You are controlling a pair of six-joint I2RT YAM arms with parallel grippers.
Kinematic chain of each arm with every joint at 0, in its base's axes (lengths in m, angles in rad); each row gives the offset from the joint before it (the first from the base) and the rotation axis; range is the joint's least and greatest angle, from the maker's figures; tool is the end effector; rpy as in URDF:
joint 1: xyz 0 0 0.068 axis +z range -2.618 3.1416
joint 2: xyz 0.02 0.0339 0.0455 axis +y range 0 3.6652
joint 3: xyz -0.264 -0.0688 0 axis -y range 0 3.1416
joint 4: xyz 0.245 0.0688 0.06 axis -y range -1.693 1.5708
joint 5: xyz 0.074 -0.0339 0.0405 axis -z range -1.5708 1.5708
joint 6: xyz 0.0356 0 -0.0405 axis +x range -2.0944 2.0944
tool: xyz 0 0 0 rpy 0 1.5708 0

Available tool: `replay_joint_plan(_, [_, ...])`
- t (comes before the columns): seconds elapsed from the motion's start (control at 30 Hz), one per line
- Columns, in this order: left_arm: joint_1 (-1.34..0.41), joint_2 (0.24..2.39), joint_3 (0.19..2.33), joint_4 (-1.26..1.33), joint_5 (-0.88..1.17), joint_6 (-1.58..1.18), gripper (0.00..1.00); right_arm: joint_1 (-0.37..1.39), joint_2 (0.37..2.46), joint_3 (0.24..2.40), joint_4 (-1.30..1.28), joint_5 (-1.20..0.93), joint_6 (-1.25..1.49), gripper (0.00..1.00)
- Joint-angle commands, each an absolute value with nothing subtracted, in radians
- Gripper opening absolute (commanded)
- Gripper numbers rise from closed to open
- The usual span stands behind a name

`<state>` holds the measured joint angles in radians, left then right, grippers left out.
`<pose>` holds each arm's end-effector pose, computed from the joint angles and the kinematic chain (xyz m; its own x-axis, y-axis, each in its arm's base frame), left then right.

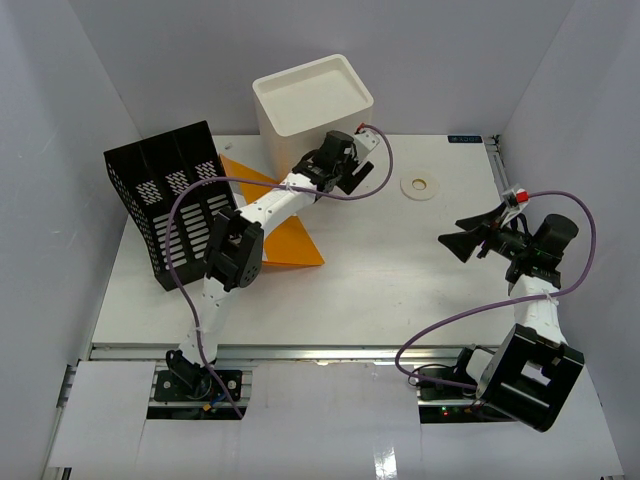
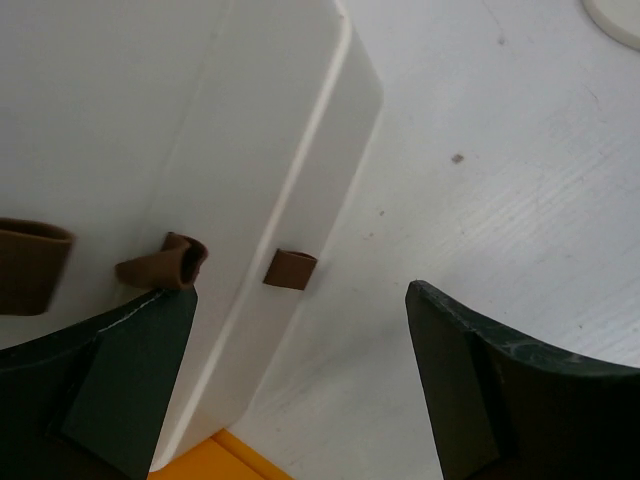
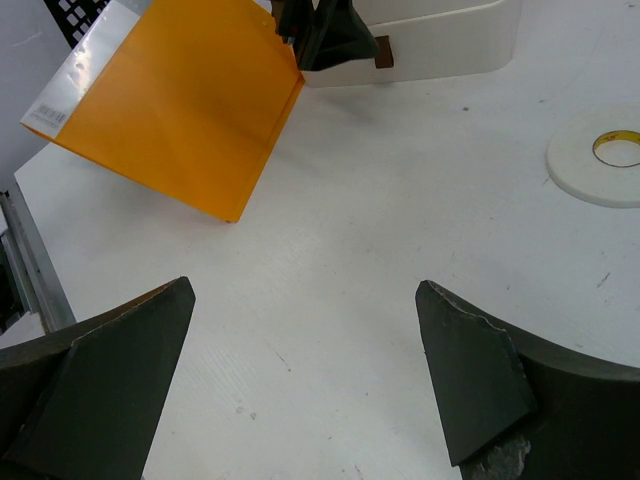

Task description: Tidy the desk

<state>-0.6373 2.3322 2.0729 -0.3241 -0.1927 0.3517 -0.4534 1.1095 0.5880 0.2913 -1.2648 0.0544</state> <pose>0.4423 -0.3190 0.2398 -0.2587 0.6122 -0.7472 0.5802 0.7169 0.3866 0.2192 -0.0690 0.2605 -0.2430 0.1366 -0.9604 -0.6904 0.6710 0.2702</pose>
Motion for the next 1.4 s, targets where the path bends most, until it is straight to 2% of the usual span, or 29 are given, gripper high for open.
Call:
replay_joint_plan(0.0, [-0.595,2.312,2.112,-0.25,-0.267,0.324,0.98,-0.466,1.103,0.58,0.333,-1.285,0.064,0.98])
replay_joint_plan(0.17, [-0.585,2.282,2.079,-0.246,-0.215,0.29,0.98,-0.472,1.103,0.58,0.334,-1.285,0.066,0.98])
replay_joint_plan(0.4, [-0.6,2.031,1.807,-0.111,0.028,0.167,0.98,-0.456,1.095,0.58,0.293,-1.261,-0.013,0.98])
replay_joint_plan(0.47, [-0.6,1.89,1.698,-0.083,0.107,0.086,0.98,-0.395,1.112,0.639,0.137,-1.148,-0.151,0.97])
replay_joint_plan(0.57, [-0.6,1.732,1.576,-0.083,0.143,0.019,0.98,-0.166,1.165,0.746,-0.029,-0.918,-0.294,0.97])
replay_joint_plan(0.7, [-0.588,1.482,1.353,-0.106,0.158,-0.102,0.98,0.071,1.369,0.893,-0.038,-0.577,-0.306,0.97])
replay_joint_plan(0.8, [-0.581,1.265,1.162,-0.104,0.178,-0.156,0.98,0.187,1.593,1.108,-0.079,-0.464,-0.249,0.97])
replay_joint_plan(0.97, [-0.579,0.96,0.963,-0.155,0.166,-0.249,0.98,0.351,1.885,1.377,-0.005,-0.246,-0.059,0.98])
replay_joint_plan(1.2, [-0.577,0.72,0.874,-0.279,0.093,-0.342,0.98,0.437,2.122,1.58,0.207,-0.181,0.1,0.98])
replay_joint_plan(1.37, [-0.577,0.612,0.807,-0.301,0.068,-0.437,0.98,0.446,2.283,1.725,0.268,-0.133,0.138,0.92])
